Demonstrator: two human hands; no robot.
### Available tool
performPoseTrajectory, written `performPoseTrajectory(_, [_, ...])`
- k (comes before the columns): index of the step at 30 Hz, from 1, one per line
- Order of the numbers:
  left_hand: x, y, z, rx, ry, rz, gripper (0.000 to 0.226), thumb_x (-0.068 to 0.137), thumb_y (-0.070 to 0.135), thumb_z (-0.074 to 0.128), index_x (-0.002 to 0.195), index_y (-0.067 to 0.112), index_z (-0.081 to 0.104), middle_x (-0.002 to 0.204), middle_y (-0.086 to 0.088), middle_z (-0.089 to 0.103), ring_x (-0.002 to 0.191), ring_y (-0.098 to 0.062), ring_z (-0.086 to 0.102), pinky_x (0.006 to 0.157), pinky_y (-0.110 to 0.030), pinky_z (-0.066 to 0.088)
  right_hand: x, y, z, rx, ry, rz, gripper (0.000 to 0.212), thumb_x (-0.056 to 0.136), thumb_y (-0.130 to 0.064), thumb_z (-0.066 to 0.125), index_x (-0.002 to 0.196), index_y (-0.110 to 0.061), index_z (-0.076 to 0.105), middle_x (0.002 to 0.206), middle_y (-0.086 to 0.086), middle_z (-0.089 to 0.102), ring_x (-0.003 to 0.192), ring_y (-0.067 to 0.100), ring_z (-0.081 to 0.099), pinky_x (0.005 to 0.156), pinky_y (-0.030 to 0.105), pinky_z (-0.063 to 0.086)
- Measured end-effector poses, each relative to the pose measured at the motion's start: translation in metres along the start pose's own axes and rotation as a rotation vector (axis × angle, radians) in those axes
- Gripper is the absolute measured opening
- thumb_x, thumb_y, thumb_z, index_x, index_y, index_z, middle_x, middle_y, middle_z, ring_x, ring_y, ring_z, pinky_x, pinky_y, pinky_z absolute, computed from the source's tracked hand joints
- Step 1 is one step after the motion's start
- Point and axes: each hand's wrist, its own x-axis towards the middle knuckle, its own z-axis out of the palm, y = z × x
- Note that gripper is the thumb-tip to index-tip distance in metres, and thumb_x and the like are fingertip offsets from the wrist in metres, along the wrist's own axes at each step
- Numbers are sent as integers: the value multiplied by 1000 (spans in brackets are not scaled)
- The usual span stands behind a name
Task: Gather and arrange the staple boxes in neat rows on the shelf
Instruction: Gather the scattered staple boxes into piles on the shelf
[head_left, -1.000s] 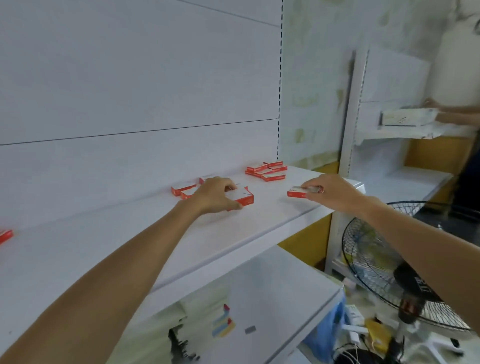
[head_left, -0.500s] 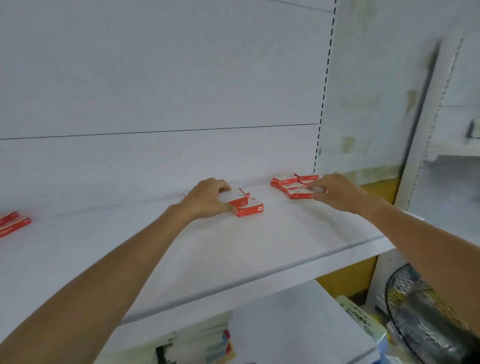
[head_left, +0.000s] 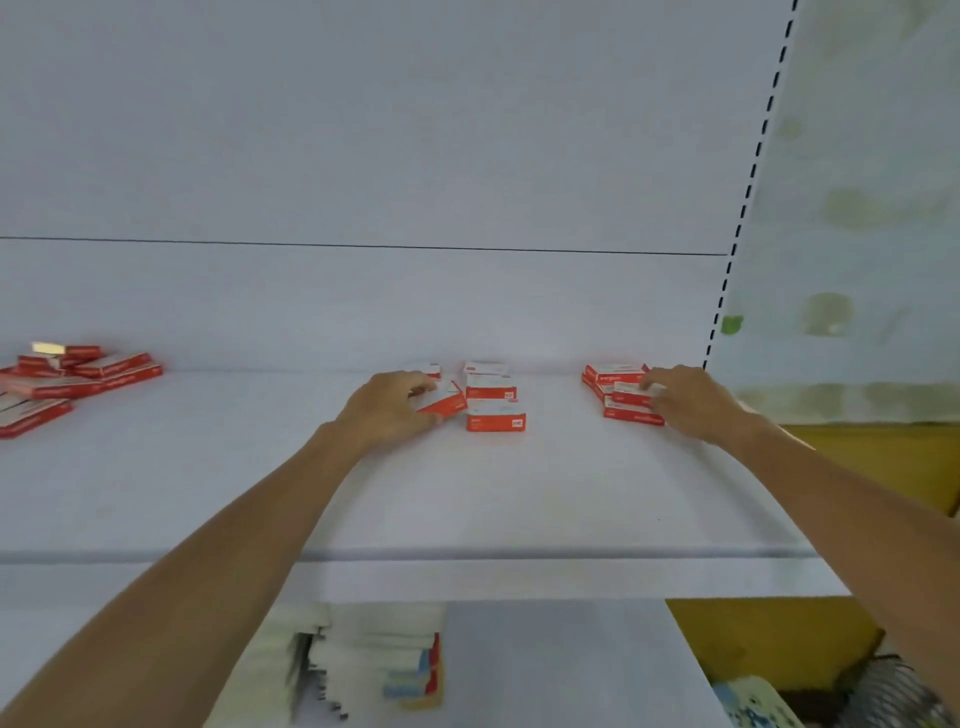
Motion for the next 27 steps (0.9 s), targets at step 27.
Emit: performPoseTrajectory(27, [-173, -171, -166, 152, 202, -337, 35, 85, 22, 62, 120, 17, 58, 120, -5, 59, 93, -11, 52, 84, -22, 40, -45, -378, 15, 239, 0, -723, 46, 92, -21, 47, 136, -16, 40, 128, 7, 53, 122, 23, 44, 97, 35, 38])
